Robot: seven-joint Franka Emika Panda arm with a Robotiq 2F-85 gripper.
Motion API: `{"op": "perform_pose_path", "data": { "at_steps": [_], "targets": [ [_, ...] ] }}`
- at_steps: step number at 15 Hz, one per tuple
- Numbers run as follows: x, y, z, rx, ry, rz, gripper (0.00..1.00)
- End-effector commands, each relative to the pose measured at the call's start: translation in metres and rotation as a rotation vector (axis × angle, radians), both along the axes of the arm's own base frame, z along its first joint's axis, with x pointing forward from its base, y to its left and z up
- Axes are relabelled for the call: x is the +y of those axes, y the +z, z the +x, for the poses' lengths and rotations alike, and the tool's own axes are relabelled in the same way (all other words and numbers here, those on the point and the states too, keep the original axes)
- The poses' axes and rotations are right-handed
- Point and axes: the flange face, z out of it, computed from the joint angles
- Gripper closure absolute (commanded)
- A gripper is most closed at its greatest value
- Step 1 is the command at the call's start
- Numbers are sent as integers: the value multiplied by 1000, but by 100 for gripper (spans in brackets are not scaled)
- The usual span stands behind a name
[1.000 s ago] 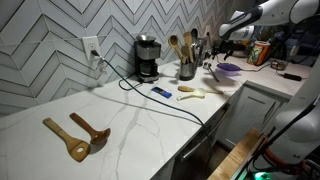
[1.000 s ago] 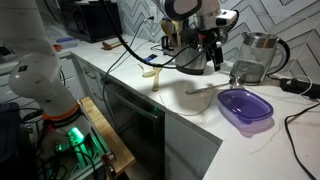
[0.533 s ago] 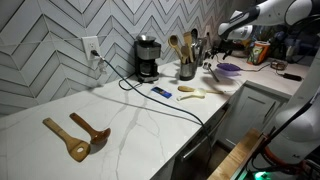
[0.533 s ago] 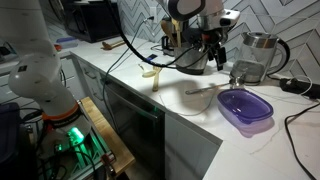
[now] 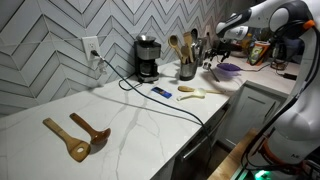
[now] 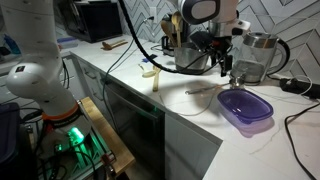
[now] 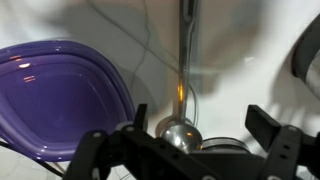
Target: Put the serving spoon in the utensil holder
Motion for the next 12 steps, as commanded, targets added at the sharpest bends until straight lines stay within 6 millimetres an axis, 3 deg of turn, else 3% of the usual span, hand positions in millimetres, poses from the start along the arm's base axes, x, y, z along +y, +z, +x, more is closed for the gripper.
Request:
{"op": "perform_pose_path", "data": {
  "at_steps": [1,10,11,12],
  "targets": [
    [-21,-15,16,29,-2,48,0],
    [-41,-48,50,78,-19,92,0],
    [-42,-51,53,82,-18,94,2],
    [-42,-53,57,83,-18,93,13]
  ]
}}
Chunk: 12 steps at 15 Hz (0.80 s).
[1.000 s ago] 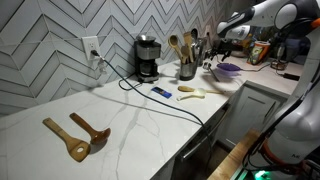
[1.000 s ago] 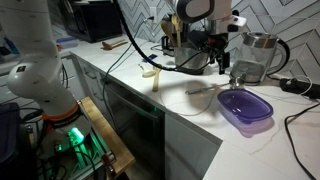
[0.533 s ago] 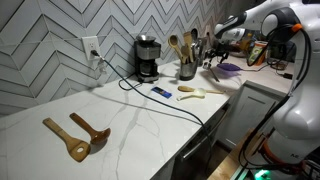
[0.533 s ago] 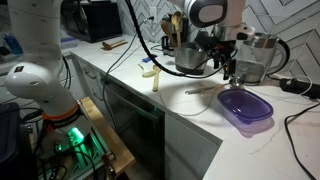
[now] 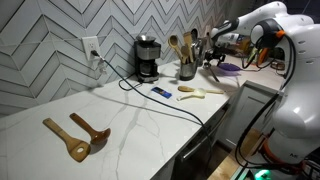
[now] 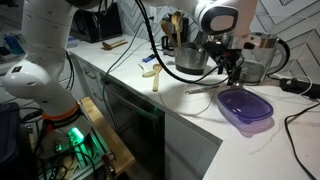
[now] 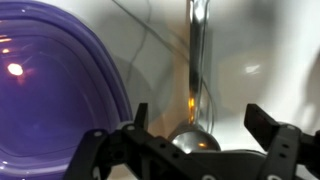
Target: Put the serving spoon in the utensil holder
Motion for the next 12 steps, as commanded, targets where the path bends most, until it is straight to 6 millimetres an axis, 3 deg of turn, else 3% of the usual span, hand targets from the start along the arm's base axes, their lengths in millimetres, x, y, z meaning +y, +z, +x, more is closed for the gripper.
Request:
{"op": "perform_pose_path", "data": {
  "at_steps": [1,5,6,10,11,12],
  "targets": [
    [-9,-9,14,3,-15,35,18],
    [-13,-18,23,4,-22,36,36],
    [-14,-20,25,6,-23,38,32],
    [-17,-29,30,10,-34,34,43],
    [-17,-30,31,10,-34,35,64],
    [-17,-30,32,13,-36,37,67]
  ]
}}
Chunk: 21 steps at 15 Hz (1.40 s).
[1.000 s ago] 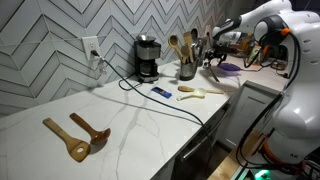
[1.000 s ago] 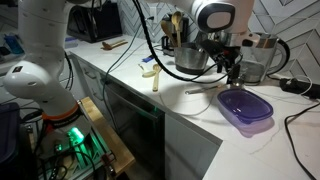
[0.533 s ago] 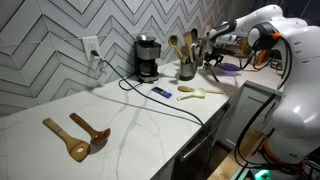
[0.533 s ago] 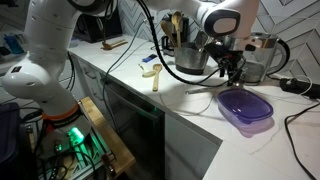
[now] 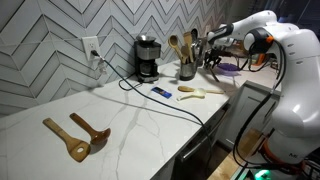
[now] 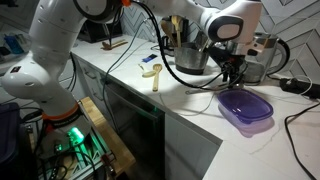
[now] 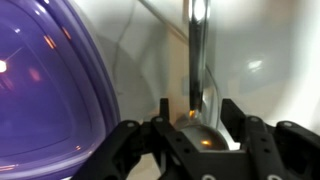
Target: Put the serving spoon in the utensil holder
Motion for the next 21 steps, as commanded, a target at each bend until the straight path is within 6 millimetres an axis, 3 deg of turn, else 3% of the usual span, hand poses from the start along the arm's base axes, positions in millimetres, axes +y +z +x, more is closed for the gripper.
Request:
{"op": "perform_pose_path", "data": {
  "at_steps": [1,5,12,16,21],
  "targets": [
    [-6,-5,3,10,-21,35,68],
    [-4,3,1,20,-36,43,99],
    [6,62,-32,-85,7,5,97],
    [19,119,-61,-288,94,-118,97],
    [62,185,-100,-531,205,-231,97]
  ]
}}
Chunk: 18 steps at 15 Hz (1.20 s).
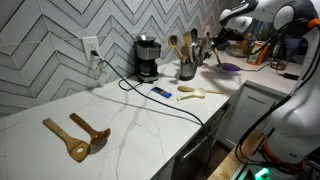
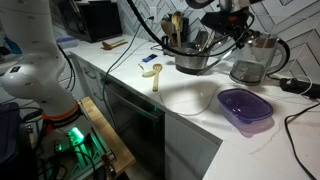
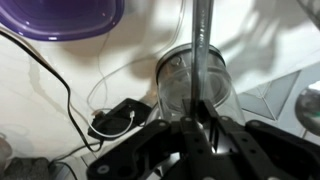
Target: Put the serving spoon in the utensil holder
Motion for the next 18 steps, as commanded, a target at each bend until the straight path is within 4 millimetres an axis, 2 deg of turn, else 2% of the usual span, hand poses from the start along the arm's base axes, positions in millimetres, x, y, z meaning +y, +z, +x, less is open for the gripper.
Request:
{"op": "perform_pose_path", "data": {
  "at_steps": [1,5,10,12,13,15,18],
  "targets": [
    [48,35,-44,-153,103,-53,97],
    [106,69,-65,-370,163,-43,97],
    [168,108,-71,-645,235,7,97],
    [181,126,-69,-752,263,12,97],
    [175,115,-60,-674,248,11,87],
    [185,125,-63,-726,270,15,87],
    [183,126,-66,-734,266,16,87]
  ]
}}
